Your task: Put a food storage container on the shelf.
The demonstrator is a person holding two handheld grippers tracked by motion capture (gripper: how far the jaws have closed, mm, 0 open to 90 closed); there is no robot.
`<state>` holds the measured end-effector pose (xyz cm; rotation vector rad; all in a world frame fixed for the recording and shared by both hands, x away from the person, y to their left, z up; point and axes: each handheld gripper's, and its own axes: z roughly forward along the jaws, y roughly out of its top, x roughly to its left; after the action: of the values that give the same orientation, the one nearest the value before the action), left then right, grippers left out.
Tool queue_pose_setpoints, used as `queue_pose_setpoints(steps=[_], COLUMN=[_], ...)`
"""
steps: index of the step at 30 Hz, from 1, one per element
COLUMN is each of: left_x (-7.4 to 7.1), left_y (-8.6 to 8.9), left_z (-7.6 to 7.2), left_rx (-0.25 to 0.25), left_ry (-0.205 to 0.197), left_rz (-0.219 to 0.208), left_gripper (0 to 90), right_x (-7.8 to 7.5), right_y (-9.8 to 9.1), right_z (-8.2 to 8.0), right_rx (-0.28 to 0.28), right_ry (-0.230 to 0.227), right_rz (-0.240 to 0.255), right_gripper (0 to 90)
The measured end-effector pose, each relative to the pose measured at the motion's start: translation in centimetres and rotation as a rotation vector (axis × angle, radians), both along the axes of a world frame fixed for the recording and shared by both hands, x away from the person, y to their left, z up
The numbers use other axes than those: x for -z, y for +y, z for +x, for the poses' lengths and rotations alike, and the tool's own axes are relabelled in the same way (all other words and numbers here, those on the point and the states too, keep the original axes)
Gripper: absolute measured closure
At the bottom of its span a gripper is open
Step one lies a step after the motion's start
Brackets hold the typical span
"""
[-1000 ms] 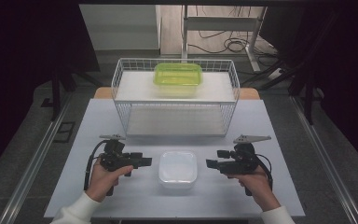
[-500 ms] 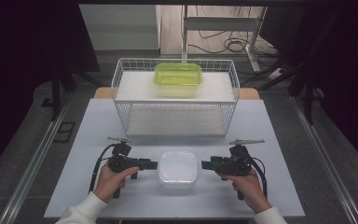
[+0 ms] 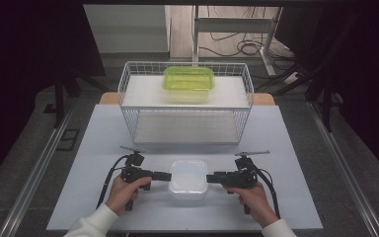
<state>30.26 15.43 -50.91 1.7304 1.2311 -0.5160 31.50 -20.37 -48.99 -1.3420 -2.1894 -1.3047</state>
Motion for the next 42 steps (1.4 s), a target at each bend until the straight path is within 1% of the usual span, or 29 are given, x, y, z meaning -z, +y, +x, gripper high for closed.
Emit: queue_pose_setpoints(steps=[2,3,4,5,7,8,9,12,13,15,18,22,23,27,31,42], left_x=[0.1,0.1,0.2,0.2,0.4,0.5,0.5,0.8,0.8,0.9,1.0,1.1,1.1,1.0,1.0,0.9], left_y=[-0.1,-0.1,-0.2,-0.2,-0.2,-0.2,-0.2,-0.2,-0.1,0.0,0.0,0.1,0.1,0.0,0.0,0.0], left_z=[0.0,0.1,0.1,0.1,0.2,0.3,0.3,0.3,0.3,0.4,0.4,0.4,0.4,0.3,0.3,0.1], left_rx=[-0.002,-0.003,0.001,0.001,-0.001,-0.002,-0.002,0.000,-0.004,-0.005,-0.008,-0.011,-0.010,-0.010,-0.013,-0.013], left_ry=[0.007,0.009,0.014,0.018,0.025,0.035,0.038,0.047,0.048,0.053,0.060,0.061,0.061,0.059,0.059,0.051], left_rz=[-0.011,-0.014,-0.018,-0.020,-0.024,-0.036,-0.038,-0.052,-0.052,-0.059,-0.067,-0.071,-0.071,-0.069,-0.069,-0.068], left_gripper=[58.5,59.1,59.7,60.2,61.3,61.6,61.8,63.4,64.6,67.6,69.3,69.7,69.7,69.8,70.5,71.2], right_x=[0.2,0.3,0.3,0.3,0.5,0.5,0.6,0.8,0.9,1.0,1.2,1.5,1.6,1.6,1.8,1.7], right_y=[-0.1,-0.2,-0.1,-0.1,0.0,0.1,0.1,0.2,0.2,0.2,0.1,-0.2,-0.3,-0.3,-0.2,-0.3], right_z=[0.1,0.2,0.2,0.2,0.3,0.3,0.4,0.4,0.4,0.4,0.5,0.6,0.7,0.7,0.8,0.7], right_rx=[0.010,0.010,0.013,0.011,0.004,0.005,0.008,0.006,0.004,0.013,0.024,0.043,0.042,0.040,0.025,0.033], right_ry=[0.031,0.030,0.049,0.055,0.050,0.056,0.052,0.078,0.093,0.093,0.110,0.169,0.176,0.181,0.201,0.212], right_rz=[0.024,0.034,0.042,0.050,0.057,0.058,0.059,0.077,0.080,0.075,0.082,0.128,0.129,0.132,0.137,0.148], right_gripper=[48.5,49.5,50.3,51.2,53.0,54.1,55.7,59.8,60.7,63.7,68.4,70.3,70.3,70.2,69.1,71.4])
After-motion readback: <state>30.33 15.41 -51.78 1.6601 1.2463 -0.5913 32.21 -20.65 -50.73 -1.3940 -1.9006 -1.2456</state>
